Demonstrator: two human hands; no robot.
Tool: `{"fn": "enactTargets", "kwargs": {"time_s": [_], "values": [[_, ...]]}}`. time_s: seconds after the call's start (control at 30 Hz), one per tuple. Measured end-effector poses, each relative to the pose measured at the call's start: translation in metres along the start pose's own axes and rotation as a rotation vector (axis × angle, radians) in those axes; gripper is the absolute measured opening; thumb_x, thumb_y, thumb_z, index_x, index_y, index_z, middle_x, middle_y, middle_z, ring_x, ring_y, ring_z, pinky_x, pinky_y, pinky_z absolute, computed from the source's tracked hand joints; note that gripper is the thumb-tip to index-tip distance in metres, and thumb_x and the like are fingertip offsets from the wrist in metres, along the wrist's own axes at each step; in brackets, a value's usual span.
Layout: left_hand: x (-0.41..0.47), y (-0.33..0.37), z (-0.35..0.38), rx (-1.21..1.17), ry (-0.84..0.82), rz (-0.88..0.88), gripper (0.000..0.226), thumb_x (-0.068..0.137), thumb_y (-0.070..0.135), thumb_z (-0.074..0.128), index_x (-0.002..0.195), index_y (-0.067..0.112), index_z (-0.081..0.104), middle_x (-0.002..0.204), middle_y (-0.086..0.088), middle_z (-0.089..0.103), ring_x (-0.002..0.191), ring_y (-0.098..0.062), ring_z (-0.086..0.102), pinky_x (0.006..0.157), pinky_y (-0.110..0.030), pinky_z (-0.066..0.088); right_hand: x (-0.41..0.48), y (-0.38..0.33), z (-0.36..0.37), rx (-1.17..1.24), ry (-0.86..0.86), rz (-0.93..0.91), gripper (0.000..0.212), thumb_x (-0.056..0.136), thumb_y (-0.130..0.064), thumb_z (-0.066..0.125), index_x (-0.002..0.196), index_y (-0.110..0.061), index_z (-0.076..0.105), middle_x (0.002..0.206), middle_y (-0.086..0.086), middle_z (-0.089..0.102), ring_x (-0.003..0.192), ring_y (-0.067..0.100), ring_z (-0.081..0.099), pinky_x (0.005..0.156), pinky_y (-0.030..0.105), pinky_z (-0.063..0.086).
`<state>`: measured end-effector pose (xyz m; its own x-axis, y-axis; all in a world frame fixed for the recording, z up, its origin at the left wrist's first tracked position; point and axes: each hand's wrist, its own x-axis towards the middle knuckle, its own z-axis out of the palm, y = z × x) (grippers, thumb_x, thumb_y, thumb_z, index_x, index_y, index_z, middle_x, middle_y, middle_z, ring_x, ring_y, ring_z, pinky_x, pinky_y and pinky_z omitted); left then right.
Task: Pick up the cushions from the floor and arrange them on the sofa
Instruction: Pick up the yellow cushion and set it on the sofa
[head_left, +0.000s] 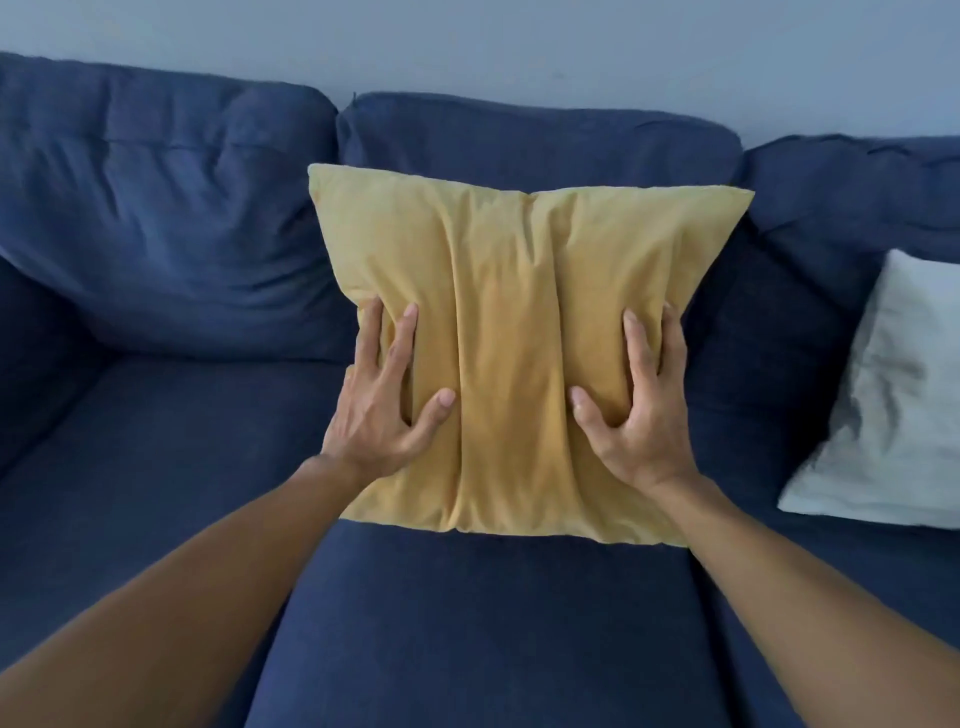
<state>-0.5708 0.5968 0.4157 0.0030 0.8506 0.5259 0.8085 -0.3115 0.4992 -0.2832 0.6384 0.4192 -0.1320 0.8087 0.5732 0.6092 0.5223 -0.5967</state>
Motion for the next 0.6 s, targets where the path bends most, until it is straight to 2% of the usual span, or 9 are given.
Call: {"fn": "enactTargets", "kwargs": {"time_s": [0.2, 0.27, 0.37, 0.4, 0.5, 0.57, 0.6], "values": [[0.024, -0.043, 0.057, -0.016, 0.000, 0.085, 0.082, 0.099, 0.068, 0.044, 0.164, 0.036, 0.006, 0.169, -0.025, 0.003, 0.153, 0.004, -0.011, 0.107, -0.059, 0.037, 0.010, 0.050, 0.029, -0.090, 0.021, 0.020, 0.091, 0.087, -0.055, 0.065, 0.160, -0.021, 0.022, 0.167, 0.016, 0.005, 0.153, -0.001, -0.001, 0.100, 0.023, 0.031], [0.021, -0.058, 0.072, -0.010, -0.007, 0.080, 0.082, 0.099, 0.069, 0.042, 0.164, 0.037, 0.005, 0.169, -0.023, 0.002, 0.154, 0.002, -0.011, 0.106, -0.060, 0.036, 0.009, 0.064, 0.038, -0.111, 0.026, 0.014, 0.092, 0.087, -0.054, 0.066, 0.160, -0.021, 0.022, 0.167, 0.016, 0.005, 0.153, 0.001, -0.001, 0.100, 0.023, 0.032], [0.011, -0.076, 0.089, 0.015, -0.027, 0.062, 0.082, 0.099, 0.072, 0.038, 0.164, 0.039, 0.001, 0.171, -0.020, -0.004, 0.155, -0.003, -0.012, 0.104, -0.052, 0.031, 0.002, 0.081, 0.051, -0.131, 0.023, 0.006, 0.093, 0.087, -0.054, 0.067, 0.160, -0.020, 0.021, 0.166, 0.021, 0.003, 0.155, 0.008, -0.003, 0.102, 0.019, 0.029], [0.009, -0.080, 0.091, 0.022, -0.030, 0.064, 0.083, 0.099, 0.072, 0.037, 0.164, 0.038, 0.000, 0.170, -0.021, -0.004, 0.156, -0.003, -0.010, 0.103, -0.050, 0.029, -0.001, 0.085, 0.054, -0.134, 0.018, 0.011, 0.093, 0.088, -0.054, 0.067, 0.161, -0.020, 0.019, 0.167, 0.022, 0.002, 0.156, 0.011, -0.003, 0.104, 0.021, 0.030], [0.005, -0.090, 0.093, 0.064, -0.057, 0.072, 0.084, 0.098, 0.074, 0.033, 0.165, 0.035, -0.001, 0.169, -0.027, 0.000, 0.150, -0.015, 0.007, 0.100, -0.050, 0.032, -0.010, 0.092, 0.058, -0.143, -0.004, 0.041, 0.094, 0.091, -0.057, 0.064, 0.162, -0.023, 0.013, 0.167, 0.024, -0.004, 0.158, 0.022, 0.000, 0.107, 0.046, 0.043], [0.004, -0.093, 0.090, 0.095, -0.080, 0.054, 0.086, 0.097, 0.076, 0.031, 0.165, 0.035, -0.001, 0.169, -0.026, -0.001, 0.147, -0.022, 0.013, 0.098, -0.055, 0.038, -0.013, 0.091, 0.057, -0.166, -0.019, 0.061, 0.094, 0.093, -0.062, 0.060, 0.163, -0.028, 0.008, 0.167, 0.023, -0.009, 0.158, 0.027, -0.002, 0.108, 0.061, 0.043], [0.005, -0.094, 0.087, 0.106, -0.092, 0.042, 0.086, 0.097, 0.077, 0.031, 0.165, 0.035, -0.002, 0.170, -0.025, -0.002, 0.149, -0.026, 0.015, 0.099, -0.057, 0.039, -0.013, 0.089, 0.056, -0.181, -0.027, 0.072, 0.094, 0.093, -0.065, 0.057, 0.163, -0.031, 0.005, 0.168, 0.022, -0.011, 0.158, 0.026, -0.004, 0.109, 0.064, 0.041]]}}
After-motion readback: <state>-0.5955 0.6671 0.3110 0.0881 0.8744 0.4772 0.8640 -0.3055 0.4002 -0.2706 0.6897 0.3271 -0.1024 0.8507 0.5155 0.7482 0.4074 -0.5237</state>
